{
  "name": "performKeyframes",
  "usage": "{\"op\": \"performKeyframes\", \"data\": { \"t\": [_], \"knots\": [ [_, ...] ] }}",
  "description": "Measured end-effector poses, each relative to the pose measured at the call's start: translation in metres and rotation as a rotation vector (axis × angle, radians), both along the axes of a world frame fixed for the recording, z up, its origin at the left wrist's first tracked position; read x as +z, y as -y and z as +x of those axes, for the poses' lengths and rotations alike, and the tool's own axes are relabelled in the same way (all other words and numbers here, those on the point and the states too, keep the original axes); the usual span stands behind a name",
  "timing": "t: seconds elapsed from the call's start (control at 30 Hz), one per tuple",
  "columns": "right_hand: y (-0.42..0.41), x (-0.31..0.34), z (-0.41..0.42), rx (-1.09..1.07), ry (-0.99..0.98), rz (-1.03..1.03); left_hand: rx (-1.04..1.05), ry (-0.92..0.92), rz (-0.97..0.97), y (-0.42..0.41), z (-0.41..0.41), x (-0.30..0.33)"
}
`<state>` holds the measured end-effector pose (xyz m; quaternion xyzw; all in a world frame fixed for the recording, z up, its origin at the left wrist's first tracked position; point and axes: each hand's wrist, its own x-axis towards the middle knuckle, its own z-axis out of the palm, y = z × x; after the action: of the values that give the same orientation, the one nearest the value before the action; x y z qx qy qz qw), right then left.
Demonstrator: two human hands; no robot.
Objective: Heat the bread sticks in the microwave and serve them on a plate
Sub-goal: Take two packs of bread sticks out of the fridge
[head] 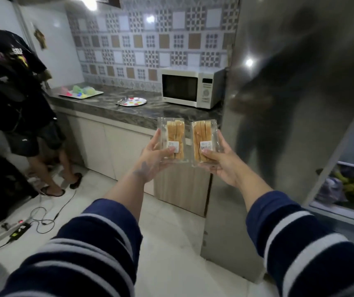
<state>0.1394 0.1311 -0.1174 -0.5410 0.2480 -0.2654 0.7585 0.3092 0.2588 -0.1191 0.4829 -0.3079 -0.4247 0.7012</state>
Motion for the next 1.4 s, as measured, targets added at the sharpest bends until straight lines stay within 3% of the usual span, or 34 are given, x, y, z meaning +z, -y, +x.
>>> {"op": "performKeyframes", "data": {
  "t": [0.37, 0.93, 1.4],
  "knots": [
    [0.07, -0.006, 0.199, -0.062, 0.047, 0.024, -0.016, -0.003, 0.018, 0.068, 0.193, 0.002],
    [0.344, 0.038, 0.419, -0.129, 0.042, -0.114, 0.028, -0.044, -0.022, 0.345, 0.422, 0.036],
    [0.54, 0.073, 0.551, -0.471, 0.134, -0.103, -0.228, 0.029, -0.044, 0.584, 0.573, 0.078]
  ]
}}
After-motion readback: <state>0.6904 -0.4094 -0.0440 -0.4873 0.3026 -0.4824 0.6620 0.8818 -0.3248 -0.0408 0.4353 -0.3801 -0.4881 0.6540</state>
